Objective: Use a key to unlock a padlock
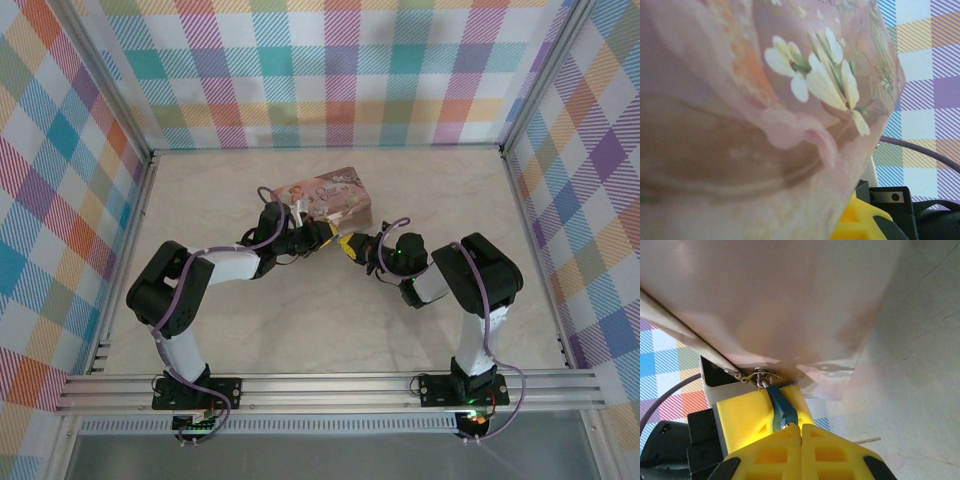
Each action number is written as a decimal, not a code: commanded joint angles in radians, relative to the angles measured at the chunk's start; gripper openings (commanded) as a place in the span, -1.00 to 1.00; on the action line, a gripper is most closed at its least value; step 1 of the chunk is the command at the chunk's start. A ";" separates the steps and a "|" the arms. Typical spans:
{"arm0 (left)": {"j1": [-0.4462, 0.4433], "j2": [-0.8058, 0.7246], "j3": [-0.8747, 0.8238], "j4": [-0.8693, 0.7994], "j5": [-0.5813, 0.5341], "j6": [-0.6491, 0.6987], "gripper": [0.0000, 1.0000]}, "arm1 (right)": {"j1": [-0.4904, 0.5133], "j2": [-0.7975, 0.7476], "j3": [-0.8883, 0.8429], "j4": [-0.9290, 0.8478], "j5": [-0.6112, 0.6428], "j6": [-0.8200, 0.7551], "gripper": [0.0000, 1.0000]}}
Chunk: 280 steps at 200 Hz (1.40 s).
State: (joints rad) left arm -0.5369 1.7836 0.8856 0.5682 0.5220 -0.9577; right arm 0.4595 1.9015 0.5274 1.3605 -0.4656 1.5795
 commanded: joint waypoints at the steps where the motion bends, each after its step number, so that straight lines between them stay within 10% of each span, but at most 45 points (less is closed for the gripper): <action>1: -0.053 0.026 0.007 0.052 0.129 -0.018 -0.86 | 0.014 0.013 0.067 0.028 0.038 0.004 -1.00; 160: -0.077 0.025 0.042 -0.050 0.145 0.036 -0.87 | 0.019 -0.002 0.034 -0.011 0.058 -0.019 -1.00; 280: -0.062 0.012 0.094 -0.265 0.095 0.128 -0.84 | -0.005 -0.284 -0.171 -0.364 0.048 -0.304 -0.52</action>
State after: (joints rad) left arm -0.5938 1.8076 0.9371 0.3485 0.5610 -0.8433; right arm 0.4591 1.7248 0.3725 1.1717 -0.4191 1.4181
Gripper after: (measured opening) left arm 0.113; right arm 0.235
